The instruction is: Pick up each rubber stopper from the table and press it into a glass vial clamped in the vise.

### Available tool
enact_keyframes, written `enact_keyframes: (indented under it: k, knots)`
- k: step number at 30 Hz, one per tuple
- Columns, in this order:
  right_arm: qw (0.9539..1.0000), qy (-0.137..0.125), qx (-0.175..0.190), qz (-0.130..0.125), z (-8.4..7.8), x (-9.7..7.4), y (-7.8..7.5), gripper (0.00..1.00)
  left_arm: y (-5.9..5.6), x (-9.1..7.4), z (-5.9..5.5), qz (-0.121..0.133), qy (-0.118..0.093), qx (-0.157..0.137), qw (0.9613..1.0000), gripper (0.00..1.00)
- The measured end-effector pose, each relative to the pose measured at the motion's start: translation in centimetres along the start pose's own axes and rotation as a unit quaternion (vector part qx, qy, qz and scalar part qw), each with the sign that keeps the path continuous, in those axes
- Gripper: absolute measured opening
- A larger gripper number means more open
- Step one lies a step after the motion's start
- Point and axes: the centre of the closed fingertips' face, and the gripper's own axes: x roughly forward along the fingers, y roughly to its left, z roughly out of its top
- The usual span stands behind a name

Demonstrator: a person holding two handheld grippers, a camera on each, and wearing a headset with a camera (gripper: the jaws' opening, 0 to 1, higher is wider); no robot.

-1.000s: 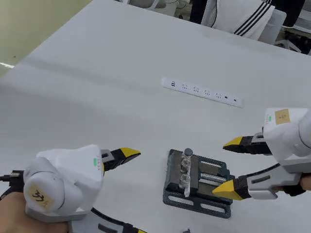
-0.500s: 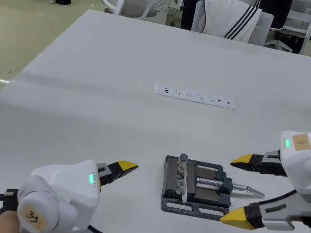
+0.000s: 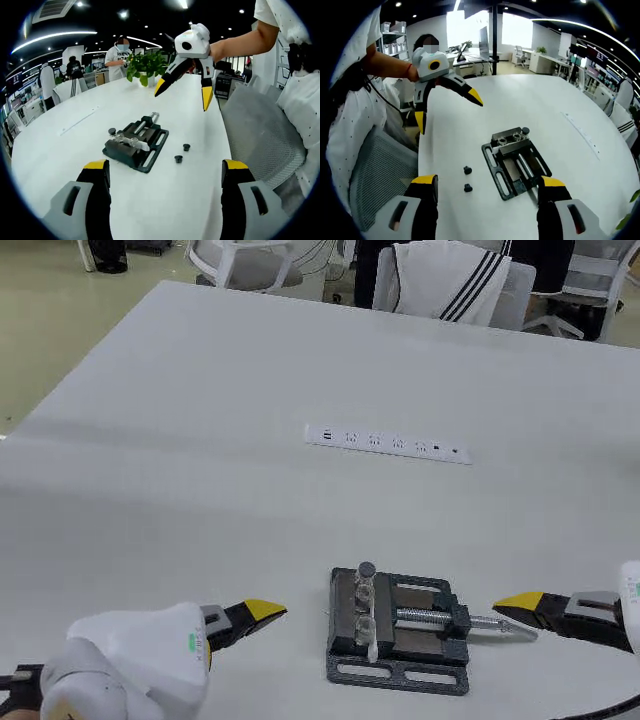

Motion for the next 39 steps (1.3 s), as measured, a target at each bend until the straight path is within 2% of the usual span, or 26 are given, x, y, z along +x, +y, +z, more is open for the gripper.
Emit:
enact_keyframes:
  k: [7, 11, 21, 24, 27, 34, 39]
  knots:
    - [0.9994, -0.035, 0.003, -0.001, -1.3, -0.7, 0.7, 0.87, -0.8, 1.0, -0.3, -0.009, 0.018, 0.006, 0.9998, 0.85]
    - [0.9992, -0.038, 0.013, -0.005, -2.5, -0.8, 0.9, 0.88, -1.3, 1.8, -0.5, -0.015, 0.027, 0.007, 0.9995, 0.81]
    - [0.9977, -0.055, 0.031, -0.023, -4.0, -1.5, 0.4, 0.88, -2.4, 4.5, -1.1, -0.026, 0.050, 0.005, 0.9984, 0.57]
    - [0.9973, -0.060, 0.035, -0.026, -4.3, -1.7, 0.4, 0.88, -2.6, 5.3, -1.7, -0.029, 0.068, -0.001, 0.9973, 0.49]
    - [0.9969, -0.061, 0.041, -0.027, -4.7, -1.8, 0.5, 0.88, -2.8, 5.7, -1.9, -0.029, 0.075, 0.000, 0.9968, 0.44]
    - [0.9959, -0.065, 0.050, -0.037, -5.5, -2.4, 0.3, 0.87, -2.7, 7.0, -3.4, -0.024, 0.110, -0.007, 0.9936, 0.31]
    - [0.9952, -0.069, 0.055, -0.042, -5.8, -2.7, 0.2, 0.87, -3.0, 8.0, -3.8, -0.029, 0.124, -0.007, 0.9918, 0.24]
